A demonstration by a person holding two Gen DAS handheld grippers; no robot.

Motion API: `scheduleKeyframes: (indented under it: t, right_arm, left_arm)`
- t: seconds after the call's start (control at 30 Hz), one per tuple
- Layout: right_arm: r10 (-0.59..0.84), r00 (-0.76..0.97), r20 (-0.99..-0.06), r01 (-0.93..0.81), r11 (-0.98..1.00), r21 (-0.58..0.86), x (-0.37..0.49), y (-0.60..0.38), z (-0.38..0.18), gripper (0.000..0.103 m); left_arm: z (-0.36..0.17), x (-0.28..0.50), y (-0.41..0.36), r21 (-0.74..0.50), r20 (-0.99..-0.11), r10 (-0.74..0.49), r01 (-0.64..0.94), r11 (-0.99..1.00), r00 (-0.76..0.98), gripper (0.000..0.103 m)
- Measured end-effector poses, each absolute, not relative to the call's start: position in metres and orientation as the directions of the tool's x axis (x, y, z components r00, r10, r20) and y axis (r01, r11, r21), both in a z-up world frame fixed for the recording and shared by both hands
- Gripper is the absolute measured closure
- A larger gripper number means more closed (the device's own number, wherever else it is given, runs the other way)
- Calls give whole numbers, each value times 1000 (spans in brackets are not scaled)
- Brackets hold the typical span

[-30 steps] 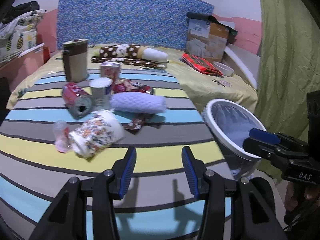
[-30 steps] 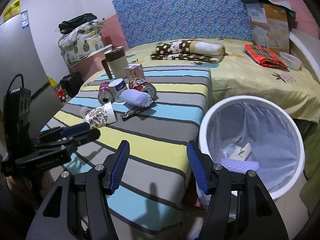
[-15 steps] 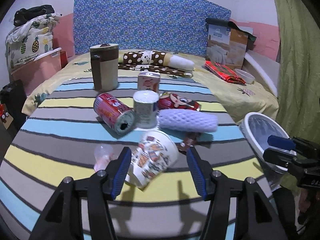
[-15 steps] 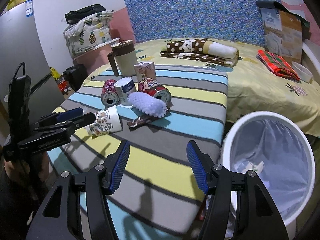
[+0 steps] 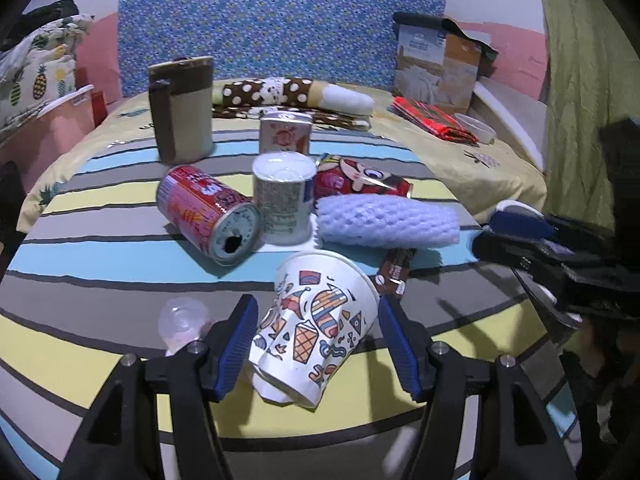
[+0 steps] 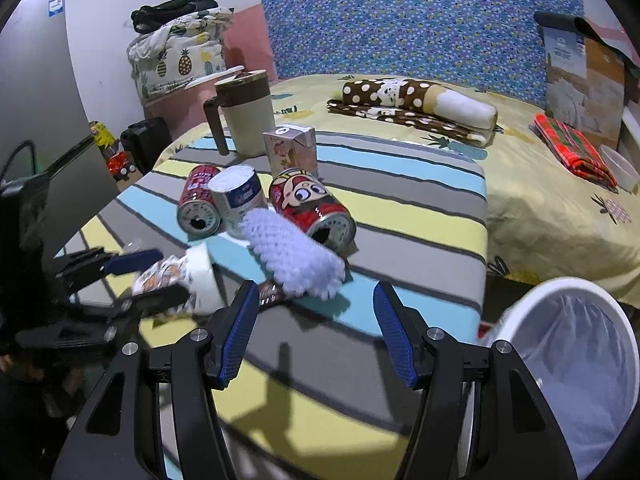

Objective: Collect trash
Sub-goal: 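Grasp the patterned paper cup with the left tool while the right tool grasps a foam net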

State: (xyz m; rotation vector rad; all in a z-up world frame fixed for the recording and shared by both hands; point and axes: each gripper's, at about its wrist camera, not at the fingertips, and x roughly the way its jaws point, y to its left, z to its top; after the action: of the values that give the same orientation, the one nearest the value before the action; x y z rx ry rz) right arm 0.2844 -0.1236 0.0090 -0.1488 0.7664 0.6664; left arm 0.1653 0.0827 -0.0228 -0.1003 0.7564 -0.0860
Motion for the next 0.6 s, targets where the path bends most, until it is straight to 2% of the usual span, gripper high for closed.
scheduleKeyframes:
  t: [0.17, 0.37, 0.43, 0.5, 0.6]
  right_arm:
    - [499, 520, -694, -617, 781, 99, 296, -115, 3, 42]
    - [511, 467, -722, -624, 769, 140, 301, -110, -6, 43]
    - [517, 453, -726, -630, 762, 150, 298, -110, -8, 61]
    - [510, 461, -726, -626, 767, 141, 295, -109, -7, 65]
    - [517, 462, -720, -618, 771, 156, 292, -111, -5, 72]
  left_arm:
    - [-26, 163, 81, -140, -702, -139, 57, 989, 698, 38]
    - [-32, 162, 85, -160, -732, -119, 1, 987, 671, 38]
    - [-37, 164, 88, -172, -752, -118, -20, 985, 648, 40]
    - [-35, 161, 88, -168, -746, -107, -30, 985, 657, 49]
    - [-35, 160, 87, -174, -745, -108, -35, 984, 658, 51]
